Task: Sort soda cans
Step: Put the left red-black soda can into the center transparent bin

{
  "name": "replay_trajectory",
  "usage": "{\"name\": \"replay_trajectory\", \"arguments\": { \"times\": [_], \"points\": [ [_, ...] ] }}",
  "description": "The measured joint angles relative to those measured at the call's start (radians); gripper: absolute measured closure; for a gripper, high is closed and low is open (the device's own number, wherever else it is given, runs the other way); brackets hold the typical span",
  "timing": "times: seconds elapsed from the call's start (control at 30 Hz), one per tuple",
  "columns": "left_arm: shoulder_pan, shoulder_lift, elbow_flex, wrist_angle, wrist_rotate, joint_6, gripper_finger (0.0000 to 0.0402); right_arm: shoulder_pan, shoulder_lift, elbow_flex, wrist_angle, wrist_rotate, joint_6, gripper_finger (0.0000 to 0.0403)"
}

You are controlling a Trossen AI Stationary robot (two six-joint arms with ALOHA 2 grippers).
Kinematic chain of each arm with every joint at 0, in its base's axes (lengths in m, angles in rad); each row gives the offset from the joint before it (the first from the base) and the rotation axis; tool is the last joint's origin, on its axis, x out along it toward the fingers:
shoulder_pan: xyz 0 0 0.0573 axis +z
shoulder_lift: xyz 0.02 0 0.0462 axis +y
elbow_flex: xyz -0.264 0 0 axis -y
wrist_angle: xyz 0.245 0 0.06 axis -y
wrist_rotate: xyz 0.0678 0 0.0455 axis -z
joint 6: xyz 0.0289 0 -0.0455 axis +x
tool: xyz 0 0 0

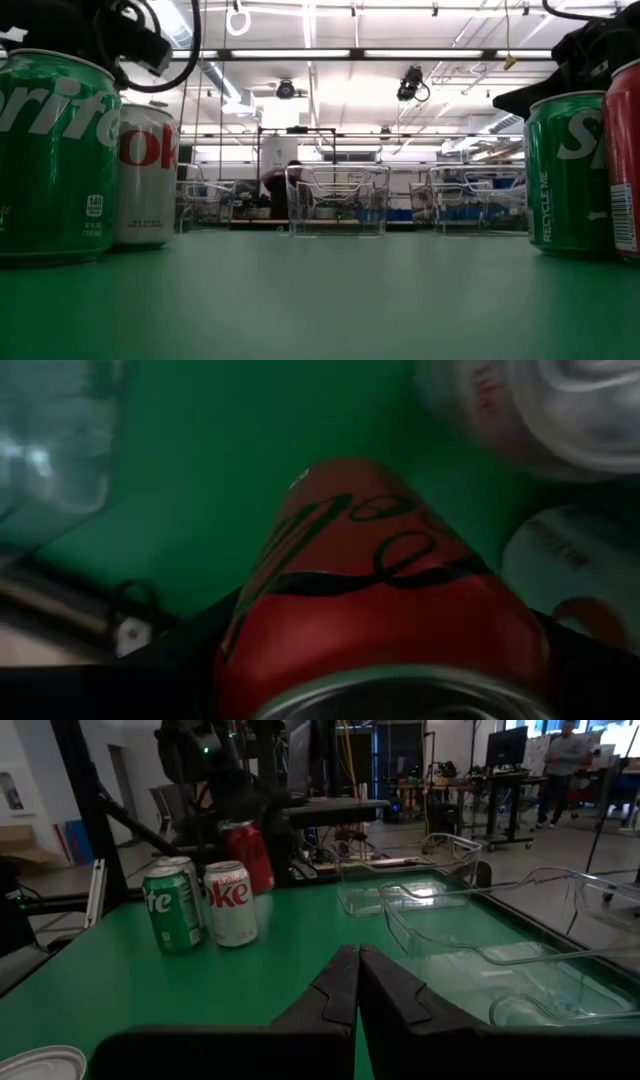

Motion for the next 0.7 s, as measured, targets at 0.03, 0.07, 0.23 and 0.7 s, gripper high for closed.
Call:
{"name": "replay_trajectory", "arguments": {
  "times": [0.03,0.07,0.23,0.7],
  "points": [
    [0.004,0.000,0.015,-0.018,-0.013,0.000,0.0105,0.000,0.000,0.000,0.000,0.000,0.000,0.0382],
    [0.009,-0.001,0.030,-0.023,-0.023,0.001,0.0105,0.000,0.000,0.000,0.000,0.000,0.000,0.0382],
    [0.046,-0.002,0.113,-0.087,-0.053,0.026,0.0105,0.000,0.000,0.000,0.000,0.000,0.000,0.0382],
    [0.289,-0.002,0.401,-0.059,-0.150,0.226,0.0105,0.000,0.000,0.000,0.000,0.000,0.000,0.0382]
  ]
}}
